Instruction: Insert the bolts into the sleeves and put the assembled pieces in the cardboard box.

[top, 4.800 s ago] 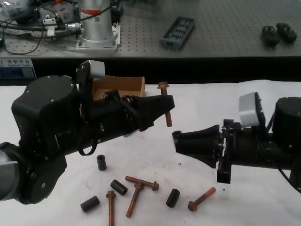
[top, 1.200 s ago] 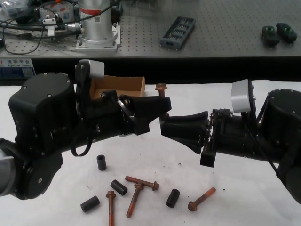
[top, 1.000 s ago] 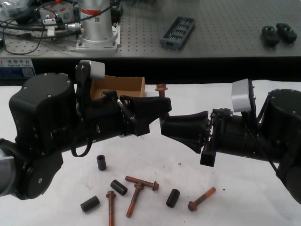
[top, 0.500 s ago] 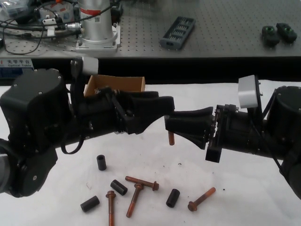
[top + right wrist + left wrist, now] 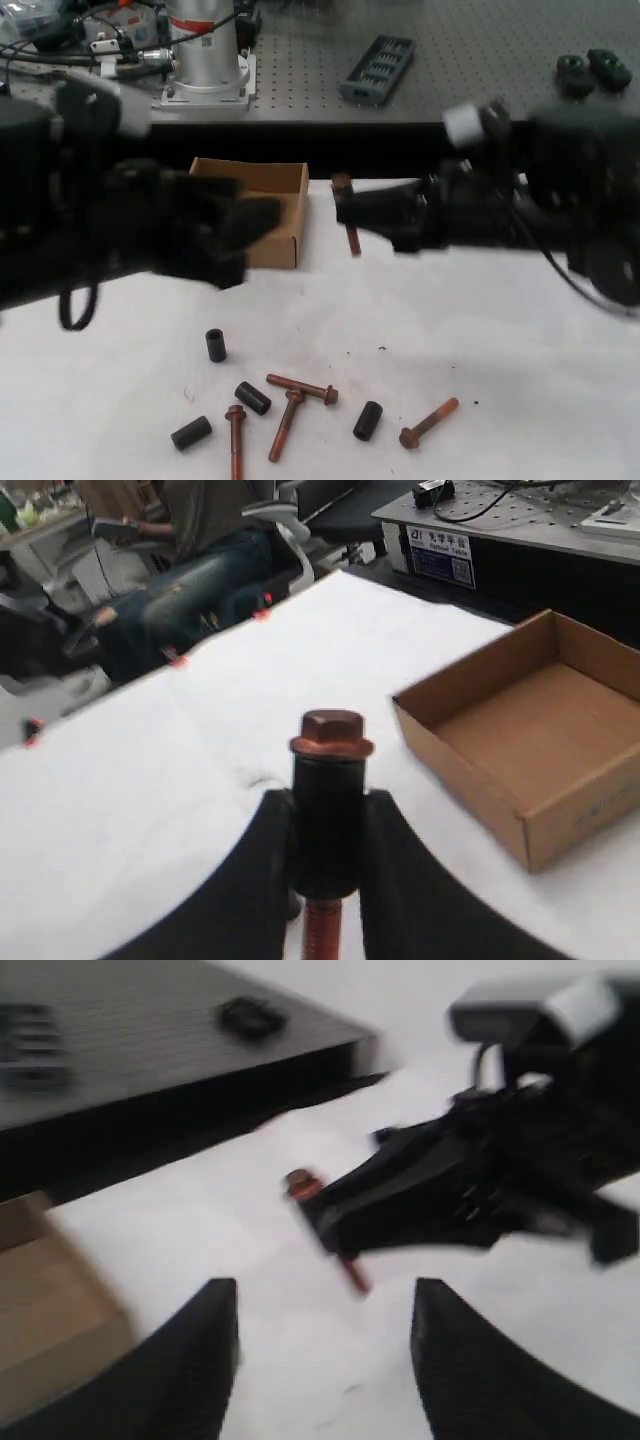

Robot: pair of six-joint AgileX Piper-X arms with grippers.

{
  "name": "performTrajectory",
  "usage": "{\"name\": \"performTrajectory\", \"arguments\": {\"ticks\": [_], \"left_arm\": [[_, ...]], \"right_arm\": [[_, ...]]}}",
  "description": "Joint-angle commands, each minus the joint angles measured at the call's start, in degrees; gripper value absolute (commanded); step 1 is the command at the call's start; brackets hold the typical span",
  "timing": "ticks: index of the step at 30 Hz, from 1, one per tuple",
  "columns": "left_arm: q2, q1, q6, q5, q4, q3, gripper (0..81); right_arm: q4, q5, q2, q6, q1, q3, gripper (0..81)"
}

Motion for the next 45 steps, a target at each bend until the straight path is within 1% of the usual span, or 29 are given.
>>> {"name": "performTrajectory", "arguments": {"ticks": [1,4,6,9,12,19,23,26,28,34,37,38,39,41,43,44,45], "left_arm": [[-5.2,2.5,9.3,-14.2,14.0,-0.3,38.6],[-8.8,5.7,3.8,-15.1,19.8,-0.3,35.6],[-10.4,7.8,0.0,-15.2,23.0,-0.3,31.7],[-10.9,10.0,0.0,-15.2,26.7,-0.3,28.3],[-10.9,11.5,0.0,-15.2,29.7,-0.3,28.1],[-13.7,13.1,0.0,-14.5,30.4,-0.3,28.1],[-17.8,13.2,-0.7,-14.5,29.2,1.0,28.1],[-22.6,13.4,-5.4,-14.6,25.6,5.7,28.1],[-26.5,13.4,-8.9,-14.0,23.7,9.5,28.1],[-36.8,13.4,-10.0,-13.4,24.8,14.8,28.1],[-39.6,13.4,-10.0,-13.4,26.5,14.8,28.1],[-40.2,13.4,-10.3,-13.4,26.9,14.8,28.1],[-40.7,13.4,-10.4,-13.2,27.4,14.8,28.1],[-41.1,13.4,-10.4,-12.3,27.8,14.8,28.1],[-41.1,13.4,-10.5,-10.9,27.8,14.8,28.1],[-41.1,13.4,-10.5,-10.6,28.1,14.8,28.1],[-41.1,13.4,-10.5,-10.6,28.2,14.8,28.1]], "right_arm": [[10.0,1.6,3.7,-4.9,-0.4,-9.2,5.4],[13.4,1.9,10.1,-4.9,0.0,-18.0,5.4],[16.2,3.2,14.4,-4.3,0.5,-24.3,5.4],[21.5,3.8,20.4,-4.3,1.1,-32.8,5.4],[26.8,3.8,26.1,-4.2,1.9,-41.1,5.4],[34.6,4.2,36.3,-4.1,3.5,-54.8,5.4],[37.0,5.2,39.8,-4.1,3.8,-59.4,5.4],[37.9,7.4,41.9,-2.7,3.8,-61.4,5.4],[38.5,7.6,42.7,-1.8,3.8,-62.1,5.4],[38.5,8.9,43.1,-2.9,3.8,-62.2,5.1],[37.7,8.9,43.1,-3.3,3.8,-62.2,1.8],[37.4,8.9,43.1,-3.3,3.8,-62.2,7.6],[37.3,8.9,43.1,-3.1,3.8,-62.2,15.0],[36.9,10.8,42.9,-1.7,3.8,-62.2,32.6],[36.9,12.8,42.8,-0.8,3.8,-62.2,44.9],[37.0,13.9,42.8,-0.4,3.8,-62.2,46.6],[37.1,14.6,42.5,-0.4,3.8,-62.2,45.9]]}}
